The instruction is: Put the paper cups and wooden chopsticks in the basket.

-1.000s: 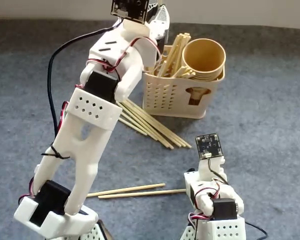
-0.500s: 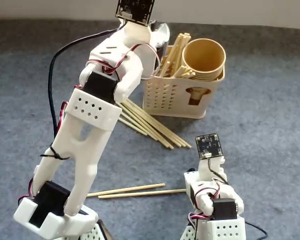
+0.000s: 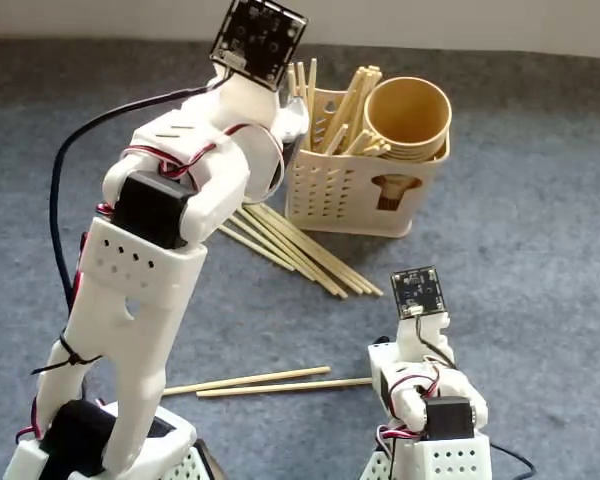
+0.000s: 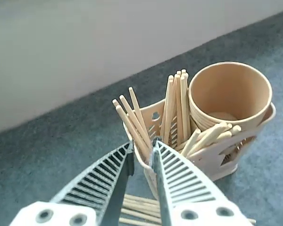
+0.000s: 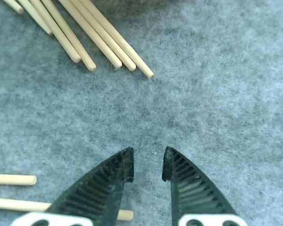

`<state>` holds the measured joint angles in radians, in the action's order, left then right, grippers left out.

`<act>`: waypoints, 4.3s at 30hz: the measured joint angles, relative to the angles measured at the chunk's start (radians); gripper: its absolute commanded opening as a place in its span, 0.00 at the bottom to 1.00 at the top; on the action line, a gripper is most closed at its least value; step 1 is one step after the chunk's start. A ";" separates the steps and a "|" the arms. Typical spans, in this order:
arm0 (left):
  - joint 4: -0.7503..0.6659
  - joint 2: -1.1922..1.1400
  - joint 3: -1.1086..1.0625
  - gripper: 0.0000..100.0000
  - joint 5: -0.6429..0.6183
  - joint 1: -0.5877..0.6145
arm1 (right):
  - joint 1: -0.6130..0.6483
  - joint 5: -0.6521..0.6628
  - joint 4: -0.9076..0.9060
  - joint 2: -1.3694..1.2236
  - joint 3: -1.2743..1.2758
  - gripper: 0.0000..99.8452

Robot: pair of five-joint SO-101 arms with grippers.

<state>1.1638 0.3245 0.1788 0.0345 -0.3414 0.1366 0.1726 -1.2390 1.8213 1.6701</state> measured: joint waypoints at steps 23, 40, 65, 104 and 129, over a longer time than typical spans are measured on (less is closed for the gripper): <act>0.500 0.000 0.000 0.09 0.247 0.000 | 0.000 0.000 0.000 0.000 0.000 0.12; 0.566 0.017 -0.149 0.12 0.279 -0.002 | 0.000 0.000 0.000 0.000 0.000 0.12; 0.402 0.017 -0.712 0.12 0.278 -0.075 | 0.000 0.000 0.000 0.000 0.000 0.12; -0.097 0.017 -1.172 0.11 0.284 -0.299 | 0.000 0.000 0.000 0.000 0.000 0.12; -0.100 0.017 -1.145 0.01 0.396 0.012 | 0.000 0.000 0.000 0.000 0.000 0.12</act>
<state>1.0641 0.3414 -0.9659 0.4304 -0.3291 0.1366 0.1726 -1.2390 1.8213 1.6701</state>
